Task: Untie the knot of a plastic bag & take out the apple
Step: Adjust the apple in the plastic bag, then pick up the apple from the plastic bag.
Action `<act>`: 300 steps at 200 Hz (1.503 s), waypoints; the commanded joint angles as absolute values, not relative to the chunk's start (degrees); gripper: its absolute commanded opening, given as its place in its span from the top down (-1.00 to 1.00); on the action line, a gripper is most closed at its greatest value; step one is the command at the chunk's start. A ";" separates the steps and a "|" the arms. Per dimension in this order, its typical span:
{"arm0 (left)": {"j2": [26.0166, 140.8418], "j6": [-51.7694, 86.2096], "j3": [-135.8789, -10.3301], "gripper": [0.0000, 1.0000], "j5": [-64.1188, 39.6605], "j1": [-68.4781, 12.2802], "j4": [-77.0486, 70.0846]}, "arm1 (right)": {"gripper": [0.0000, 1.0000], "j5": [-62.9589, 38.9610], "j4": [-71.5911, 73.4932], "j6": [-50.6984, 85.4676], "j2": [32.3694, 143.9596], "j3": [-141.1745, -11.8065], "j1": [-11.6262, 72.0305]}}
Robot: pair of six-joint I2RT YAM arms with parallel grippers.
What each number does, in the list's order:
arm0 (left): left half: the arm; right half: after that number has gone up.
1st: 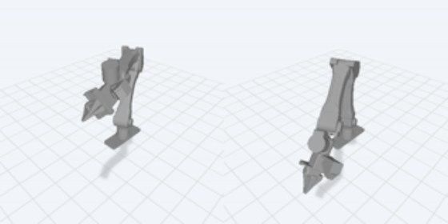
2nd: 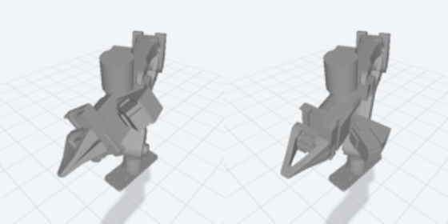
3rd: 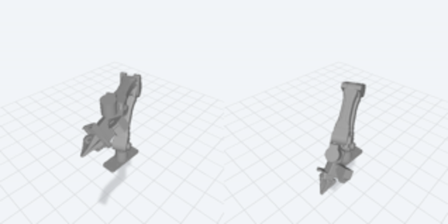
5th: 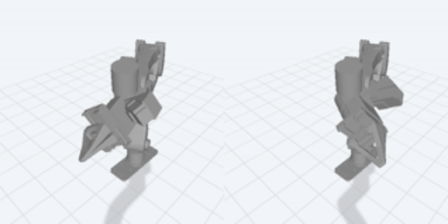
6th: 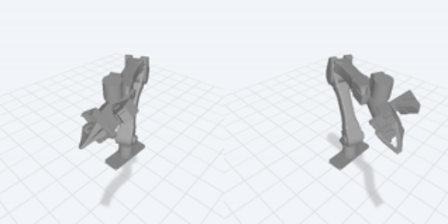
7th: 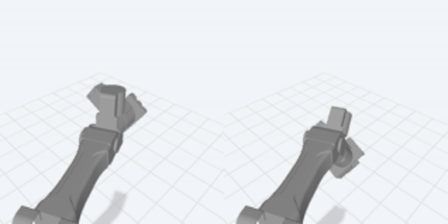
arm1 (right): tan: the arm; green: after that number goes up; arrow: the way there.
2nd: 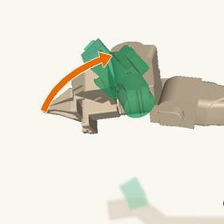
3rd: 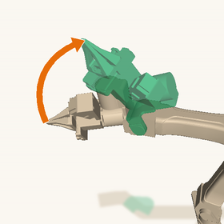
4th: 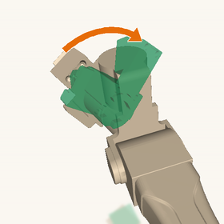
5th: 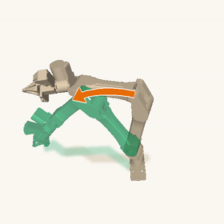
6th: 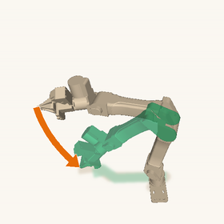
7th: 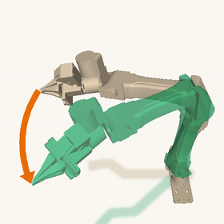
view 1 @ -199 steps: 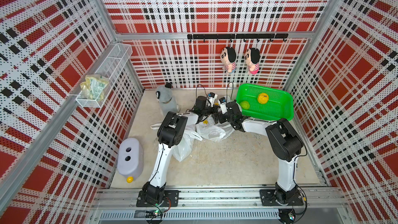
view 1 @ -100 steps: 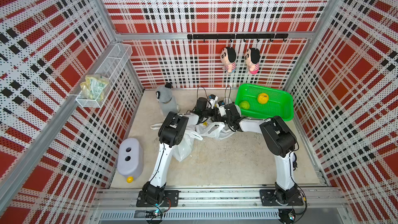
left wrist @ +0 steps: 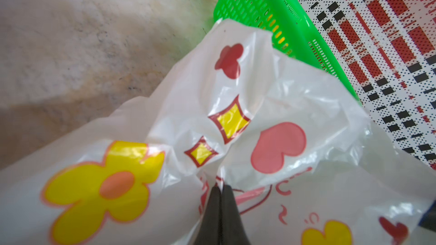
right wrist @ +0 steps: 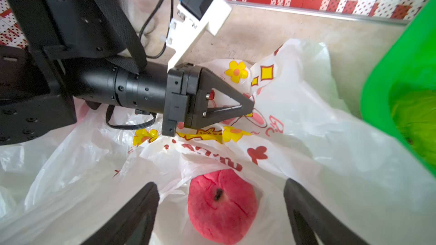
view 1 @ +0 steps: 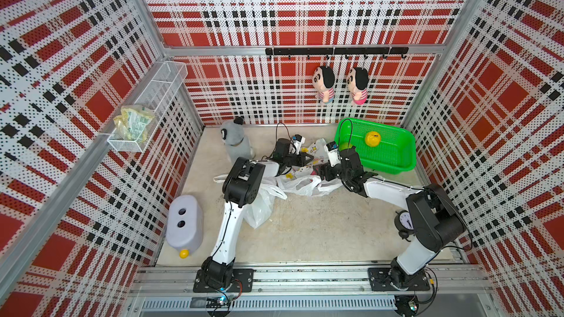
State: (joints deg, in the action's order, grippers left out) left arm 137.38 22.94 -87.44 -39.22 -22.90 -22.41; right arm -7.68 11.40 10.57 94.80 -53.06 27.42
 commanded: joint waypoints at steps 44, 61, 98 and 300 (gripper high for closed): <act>135.39 23.44 -86.39 1.00 -40.15 -22.41 -24.33 | -0.17 -7.80 9.19 5.52 87.75 -48.96 32.51; 135.52 23.55 -86.26 1.00 -40.12 -22.49 -24.56 | 0.04 -9.09 8.01 6.51 91.37 -52.00 34.09; 135.65 23.91 -86.17 1.00 -40.60 -22.37 -25.05 | 0.23 -6.82 6.53 8.88 98.31 -56.47 34.19; 136.41 24.10 -86.70 1.00 -40.84 -22.19 -25.22 | -0.48 4.37 -2.70 8.53 111.06 -67.64 33.75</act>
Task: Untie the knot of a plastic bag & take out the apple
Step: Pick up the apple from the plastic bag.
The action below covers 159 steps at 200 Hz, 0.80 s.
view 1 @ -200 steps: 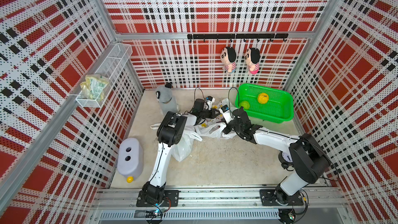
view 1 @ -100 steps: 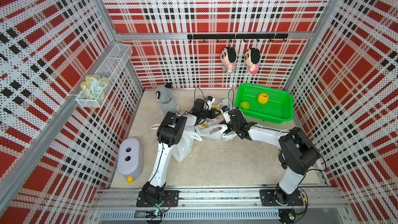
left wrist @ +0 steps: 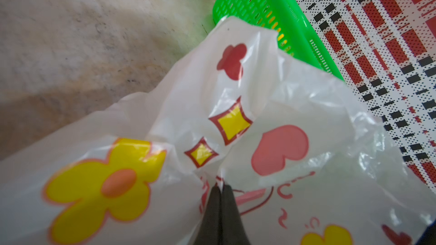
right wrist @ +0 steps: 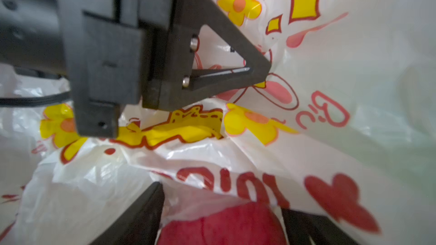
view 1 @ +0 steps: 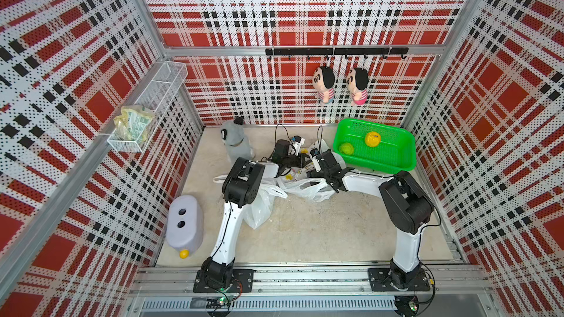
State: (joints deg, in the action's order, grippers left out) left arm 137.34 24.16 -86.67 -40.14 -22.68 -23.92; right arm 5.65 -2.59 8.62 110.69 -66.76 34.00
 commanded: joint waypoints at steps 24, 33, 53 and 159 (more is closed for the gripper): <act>136.40 24.14 -86.53 1.00 -40.77 -22.04 -25.22 | -0.25 2.80 -2.88 8.53 109.43 -66.78 33.86; 136.33 24.08 -86.44 1.00 -40.64 -21.97 -25.25 | -0.19 1.64 -2.38 8.44 107.92 -65.62 33.84; 136.01 24.23 -86.03 1.00 -40.18 -21.80 -25.55 | -0.09 -0.76 -0.78 8.17 103.00 -62.14 34.06; 134.22 25.62 -85.37 1.00 -37.84 -20.90 -27.25 | 0.13 -11.35 16.26 14.68 77.82 -46.56 27.58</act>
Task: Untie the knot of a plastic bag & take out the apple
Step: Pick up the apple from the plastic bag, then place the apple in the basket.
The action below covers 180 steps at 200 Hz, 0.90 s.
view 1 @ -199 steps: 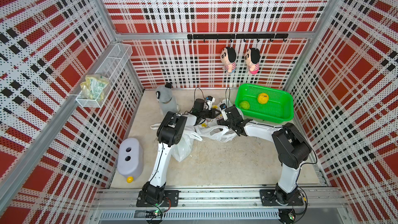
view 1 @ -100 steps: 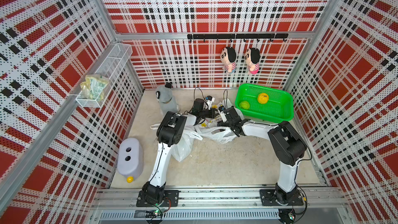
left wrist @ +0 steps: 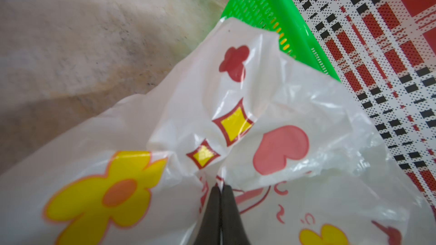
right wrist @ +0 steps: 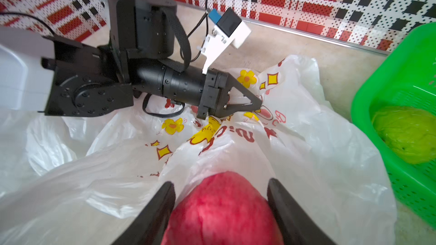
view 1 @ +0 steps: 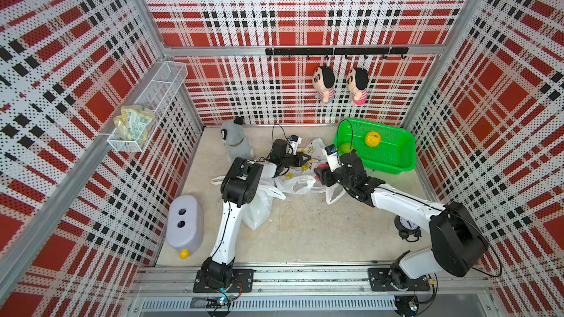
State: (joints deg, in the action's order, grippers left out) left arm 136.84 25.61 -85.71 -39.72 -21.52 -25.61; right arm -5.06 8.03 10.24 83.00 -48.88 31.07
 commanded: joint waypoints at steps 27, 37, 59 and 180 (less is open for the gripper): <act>134.21 25.94 -85.76 1.00 -37.21 -20.92 -27.33 | 0.18 -11.19 15.82 15.82 75.19 -46.89 25.21; 134.17 25.94 -85.90 1.00 -37.34 -20.83 -27.33 | 0.18 -9.03 14.05 15.38 74.56 -47.70 24.53; 133.95 26.02 -86.12 1.00 -37.10 -20.66 -27.38 | 0.18 -9.22 12.03 16.14 73.66 -48.75 21.09; 132.38 32.27 -92.45 0.64 -30.20 -16.95 -31.55 | 0.05 9.41 2.60 13.68 103.30 -73.57 7.70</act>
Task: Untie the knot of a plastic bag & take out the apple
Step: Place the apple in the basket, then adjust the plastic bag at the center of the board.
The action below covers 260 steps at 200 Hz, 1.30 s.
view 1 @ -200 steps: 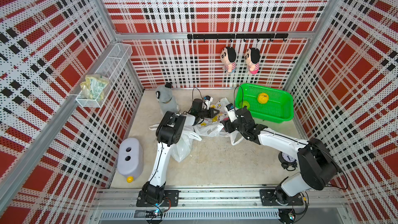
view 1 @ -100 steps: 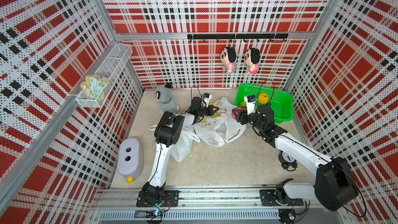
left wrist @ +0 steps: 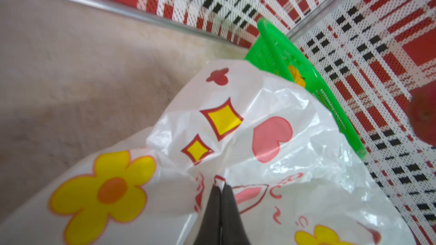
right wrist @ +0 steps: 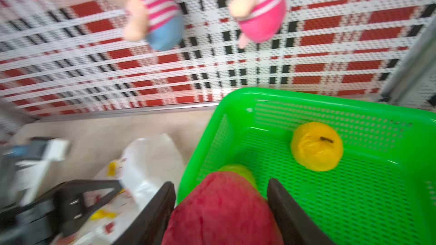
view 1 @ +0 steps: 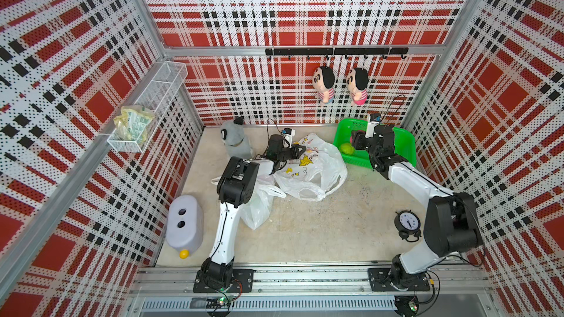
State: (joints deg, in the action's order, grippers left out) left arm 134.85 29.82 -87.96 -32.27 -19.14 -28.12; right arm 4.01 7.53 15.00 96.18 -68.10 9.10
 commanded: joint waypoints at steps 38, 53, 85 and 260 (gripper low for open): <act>129.21 30.85 -93.45 0.01 -30.95 -16.04 -31.47 | -1.00 11.44 -1.30 12.40 106.99 -77.46 6.86; 125.73 29.01 -91.32 -0.10 -30.28 -16.01 -31.29 | -0.99 11.45 -0.35 12.02 103.74 -74.72 6.93; 114.31 23.93 -82.33 -0.97 -27.81 -16.09 -31.08 | -0.99 6.55 4.88 8.21 92.56 -64.17 11.57; 59.07 24.19 -18.39 -0.96 11.16 -16.78 -37.58 | 0.04 -0.16 11.68 16.88 125.99 -83.92 34.81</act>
State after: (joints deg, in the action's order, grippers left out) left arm 61.30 22.68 -19.99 9.98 -16.97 -35.22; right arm -3.97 14.13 15.03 120.01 -76.53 34.81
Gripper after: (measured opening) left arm 0.982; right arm 0.477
